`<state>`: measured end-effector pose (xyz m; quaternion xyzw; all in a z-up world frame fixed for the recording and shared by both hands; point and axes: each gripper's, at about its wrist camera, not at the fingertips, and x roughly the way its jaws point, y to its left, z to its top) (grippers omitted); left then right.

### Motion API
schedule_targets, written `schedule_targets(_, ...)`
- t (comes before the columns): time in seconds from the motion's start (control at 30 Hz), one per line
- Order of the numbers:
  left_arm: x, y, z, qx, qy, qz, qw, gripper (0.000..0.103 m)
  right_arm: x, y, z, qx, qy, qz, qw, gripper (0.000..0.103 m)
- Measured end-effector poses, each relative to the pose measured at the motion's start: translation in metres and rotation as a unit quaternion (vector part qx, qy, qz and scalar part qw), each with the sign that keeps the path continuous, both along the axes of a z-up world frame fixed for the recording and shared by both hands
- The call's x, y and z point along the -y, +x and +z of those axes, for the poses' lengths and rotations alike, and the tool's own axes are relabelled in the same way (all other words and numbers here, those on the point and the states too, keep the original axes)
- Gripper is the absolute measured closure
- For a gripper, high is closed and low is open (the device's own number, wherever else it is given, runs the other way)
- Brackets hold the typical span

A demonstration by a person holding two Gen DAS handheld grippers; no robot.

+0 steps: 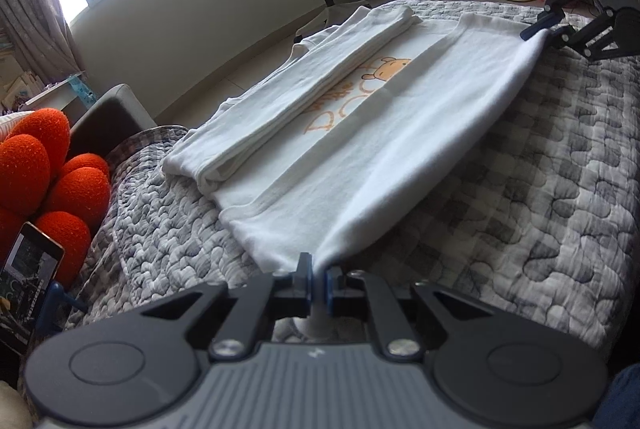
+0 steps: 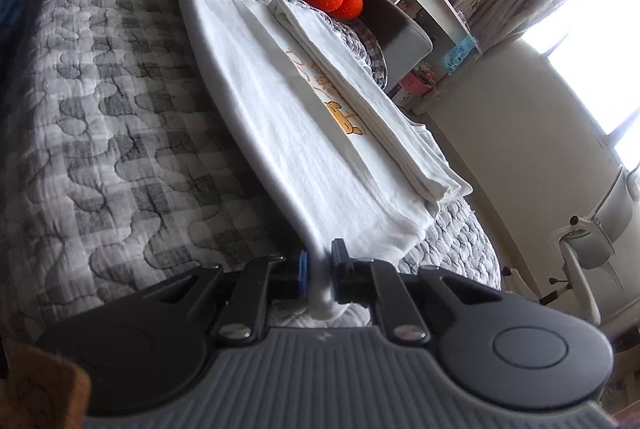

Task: Fold clothes
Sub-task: 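Grasp the shirt side edge with both grippers and lift it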

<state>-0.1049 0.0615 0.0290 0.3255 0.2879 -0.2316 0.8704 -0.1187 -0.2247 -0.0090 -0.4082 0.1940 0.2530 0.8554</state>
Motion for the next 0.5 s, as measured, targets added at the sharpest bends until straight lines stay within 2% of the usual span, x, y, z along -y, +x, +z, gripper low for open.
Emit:
schedule_targets(0.13,0.001,-0.003,-0.003,0.010,0.006,0.005,0.9999,0.095,0.005,0.000,-0.003,0.006,0.002,-0.007,1.000,0.094)
schedule_targets(0.2,0.002,-0.004,-0.002,0.012,0.003,0.012,0.9999,0.097,0.004,0.002,-0.002,0.002,0.009,-0.010,1.000,0.099)
schedule_targets(0.33,-0.002,-0.011,0.008,0.012,-0.026,0.039,0.9988,0.098,0.003,-0.004,0.001,0.009,0.007,-0.016,1.000,0.100)
schedule_targets(0.5,-0.006,-0.023,0.014,-0.003,-0.041,0.045,0.9982,0.098,0.007,-0.019,0.005,0.012,0.005,-0.016,1.000,0.100)
